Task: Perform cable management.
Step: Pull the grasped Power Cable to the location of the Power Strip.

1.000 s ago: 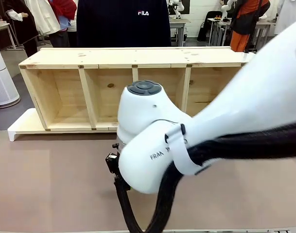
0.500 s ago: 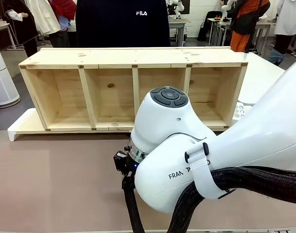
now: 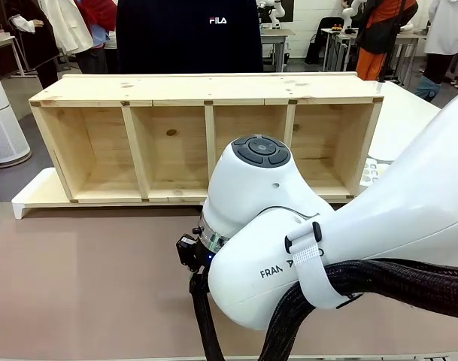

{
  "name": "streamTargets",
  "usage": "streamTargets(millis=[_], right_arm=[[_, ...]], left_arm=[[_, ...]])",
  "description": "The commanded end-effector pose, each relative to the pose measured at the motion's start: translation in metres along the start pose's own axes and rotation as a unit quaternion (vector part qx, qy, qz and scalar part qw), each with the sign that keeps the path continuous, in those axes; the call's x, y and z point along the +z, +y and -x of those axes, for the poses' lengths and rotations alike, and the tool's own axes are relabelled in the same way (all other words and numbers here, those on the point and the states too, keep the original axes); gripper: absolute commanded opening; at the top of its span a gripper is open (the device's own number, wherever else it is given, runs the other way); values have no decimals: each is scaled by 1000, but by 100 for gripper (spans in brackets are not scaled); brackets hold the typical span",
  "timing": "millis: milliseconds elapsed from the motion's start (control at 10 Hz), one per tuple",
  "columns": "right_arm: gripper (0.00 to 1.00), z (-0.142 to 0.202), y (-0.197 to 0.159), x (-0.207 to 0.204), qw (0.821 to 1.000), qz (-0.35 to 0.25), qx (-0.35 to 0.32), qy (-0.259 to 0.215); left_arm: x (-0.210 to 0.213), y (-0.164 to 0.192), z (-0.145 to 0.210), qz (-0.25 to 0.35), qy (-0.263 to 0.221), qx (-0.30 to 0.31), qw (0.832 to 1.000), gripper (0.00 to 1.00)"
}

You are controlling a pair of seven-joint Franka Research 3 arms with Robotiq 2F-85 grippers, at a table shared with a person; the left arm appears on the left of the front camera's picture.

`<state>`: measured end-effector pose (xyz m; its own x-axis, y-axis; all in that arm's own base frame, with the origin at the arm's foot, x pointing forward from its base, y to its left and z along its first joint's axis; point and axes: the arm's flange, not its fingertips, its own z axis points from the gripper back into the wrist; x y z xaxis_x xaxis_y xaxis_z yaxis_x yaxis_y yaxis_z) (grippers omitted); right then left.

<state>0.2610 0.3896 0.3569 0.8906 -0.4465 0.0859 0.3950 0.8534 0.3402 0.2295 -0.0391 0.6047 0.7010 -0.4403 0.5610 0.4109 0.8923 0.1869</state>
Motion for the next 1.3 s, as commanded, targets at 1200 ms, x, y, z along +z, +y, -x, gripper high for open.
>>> streamTargets(millis=[1200], right_arm=[[39, -77, -143, 68, 993, 28, -101, -49]], left_arm=[[0, 0, -2, 1, -6, 1, 1000, 100]])
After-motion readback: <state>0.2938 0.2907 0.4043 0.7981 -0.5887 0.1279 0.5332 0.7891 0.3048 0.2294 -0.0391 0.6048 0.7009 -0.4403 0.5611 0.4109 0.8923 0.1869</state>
